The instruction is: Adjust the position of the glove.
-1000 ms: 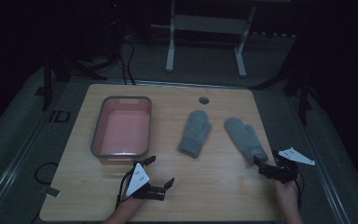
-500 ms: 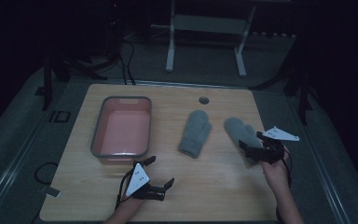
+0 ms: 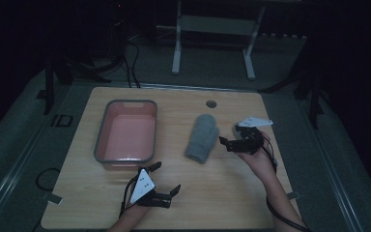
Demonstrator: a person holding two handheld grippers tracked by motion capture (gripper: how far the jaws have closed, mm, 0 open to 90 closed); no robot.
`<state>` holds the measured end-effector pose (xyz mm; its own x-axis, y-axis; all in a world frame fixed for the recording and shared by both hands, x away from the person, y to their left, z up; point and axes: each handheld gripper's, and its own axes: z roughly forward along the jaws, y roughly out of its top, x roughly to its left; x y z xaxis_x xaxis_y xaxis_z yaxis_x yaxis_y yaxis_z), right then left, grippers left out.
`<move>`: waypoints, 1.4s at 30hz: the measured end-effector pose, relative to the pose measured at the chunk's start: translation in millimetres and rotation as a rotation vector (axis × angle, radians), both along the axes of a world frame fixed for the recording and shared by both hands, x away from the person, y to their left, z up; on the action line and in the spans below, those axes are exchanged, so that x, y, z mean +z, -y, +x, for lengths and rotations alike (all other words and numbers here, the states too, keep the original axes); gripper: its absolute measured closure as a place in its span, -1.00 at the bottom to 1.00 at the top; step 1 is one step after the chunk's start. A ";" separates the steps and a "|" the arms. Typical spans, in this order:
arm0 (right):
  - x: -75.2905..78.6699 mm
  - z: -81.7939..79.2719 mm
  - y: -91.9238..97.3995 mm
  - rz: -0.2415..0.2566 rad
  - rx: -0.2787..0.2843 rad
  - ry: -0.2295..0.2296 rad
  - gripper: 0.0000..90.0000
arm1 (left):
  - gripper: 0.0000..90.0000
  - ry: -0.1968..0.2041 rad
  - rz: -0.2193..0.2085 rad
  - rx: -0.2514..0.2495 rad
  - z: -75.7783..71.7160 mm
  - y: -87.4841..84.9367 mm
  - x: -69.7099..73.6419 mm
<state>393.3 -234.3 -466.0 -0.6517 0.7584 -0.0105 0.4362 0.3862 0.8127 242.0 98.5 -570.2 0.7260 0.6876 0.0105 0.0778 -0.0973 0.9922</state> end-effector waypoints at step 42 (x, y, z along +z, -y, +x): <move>-54.7 46.6 -86.0 -0.206 0.149 -0.073 0.88 | -0.99 -0.004 -0.010 -0.005 0.6 0.1 -0.1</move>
<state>439.9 -148.3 -520.7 -0.7611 0.6403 -0.1036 0.4167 0.6051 0.6784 242.6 98.4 -570.3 0.7296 0.6839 0.0009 0.0815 -0.0882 0.9928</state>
